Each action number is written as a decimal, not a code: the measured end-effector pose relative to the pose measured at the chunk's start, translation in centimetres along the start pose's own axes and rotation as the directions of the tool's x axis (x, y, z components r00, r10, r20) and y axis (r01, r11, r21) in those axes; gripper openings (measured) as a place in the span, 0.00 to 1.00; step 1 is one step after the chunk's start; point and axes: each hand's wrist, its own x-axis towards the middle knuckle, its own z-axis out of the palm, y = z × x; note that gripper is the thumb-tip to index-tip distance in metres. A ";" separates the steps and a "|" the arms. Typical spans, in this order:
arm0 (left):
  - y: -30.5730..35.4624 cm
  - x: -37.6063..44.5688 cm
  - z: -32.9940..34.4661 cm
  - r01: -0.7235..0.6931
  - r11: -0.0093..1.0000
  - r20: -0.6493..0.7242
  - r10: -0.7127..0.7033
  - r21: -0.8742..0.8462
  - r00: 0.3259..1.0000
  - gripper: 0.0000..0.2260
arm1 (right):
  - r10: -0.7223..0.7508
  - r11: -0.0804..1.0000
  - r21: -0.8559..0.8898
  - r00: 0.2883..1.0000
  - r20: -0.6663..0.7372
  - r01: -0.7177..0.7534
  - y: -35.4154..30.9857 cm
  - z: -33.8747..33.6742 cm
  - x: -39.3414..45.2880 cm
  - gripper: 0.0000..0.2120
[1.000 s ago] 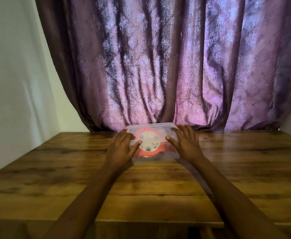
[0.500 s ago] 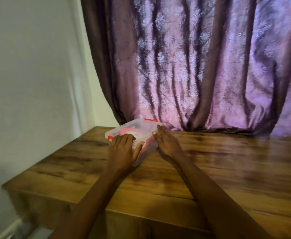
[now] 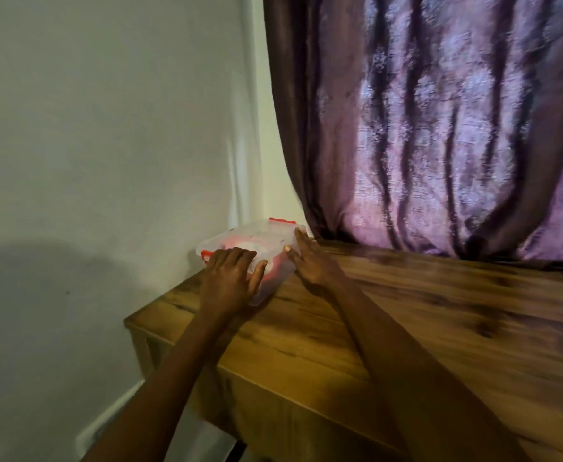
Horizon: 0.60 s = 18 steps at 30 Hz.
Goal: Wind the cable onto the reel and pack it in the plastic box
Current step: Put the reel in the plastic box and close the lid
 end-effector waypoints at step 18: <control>-6.3 0.1 -0.5 0.013 0.994 0.001 -0.013 0.113 1.000 0.19 | 0.022 0.999 -0.031 0.994 0.110 -0.019 -5.6 3.1 4.1 0.32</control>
